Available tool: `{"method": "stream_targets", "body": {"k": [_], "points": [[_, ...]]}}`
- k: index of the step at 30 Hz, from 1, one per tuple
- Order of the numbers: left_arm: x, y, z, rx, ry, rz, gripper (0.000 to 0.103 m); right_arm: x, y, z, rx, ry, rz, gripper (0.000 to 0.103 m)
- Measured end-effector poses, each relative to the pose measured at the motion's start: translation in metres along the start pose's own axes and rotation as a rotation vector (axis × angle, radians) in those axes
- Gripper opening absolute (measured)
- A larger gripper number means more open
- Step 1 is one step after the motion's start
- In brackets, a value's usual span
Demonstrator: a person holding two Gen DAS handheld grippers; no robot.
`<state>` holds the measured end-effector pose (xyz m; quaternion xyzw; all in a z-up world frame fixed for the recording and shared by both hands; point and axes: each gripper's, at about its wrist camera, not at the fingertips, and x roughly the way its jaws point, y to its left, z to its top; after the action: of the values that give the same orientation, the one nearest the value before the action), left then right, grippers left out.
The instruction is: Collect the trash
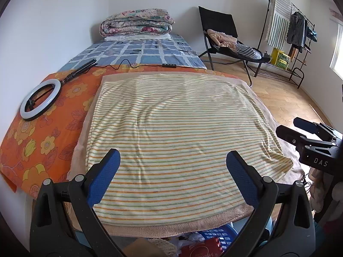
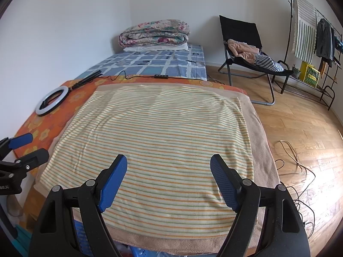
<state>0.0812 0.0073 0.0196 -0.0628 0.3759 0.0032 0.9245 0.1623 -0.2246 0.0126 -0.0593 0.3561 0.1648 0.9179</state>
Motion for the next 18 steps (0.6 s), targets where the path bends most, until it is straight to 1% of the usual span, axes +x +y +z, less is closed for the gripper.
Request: {"method": "stream_targets", "body": {"k": [18], "points": [[0.0009, 0.0011, -0.0003, 0.004, 0.003, 0.003, 0.101, -0.0008, -0.0008, -0.0023, -0.004, 0.003, -0.006, 0.08]]}}
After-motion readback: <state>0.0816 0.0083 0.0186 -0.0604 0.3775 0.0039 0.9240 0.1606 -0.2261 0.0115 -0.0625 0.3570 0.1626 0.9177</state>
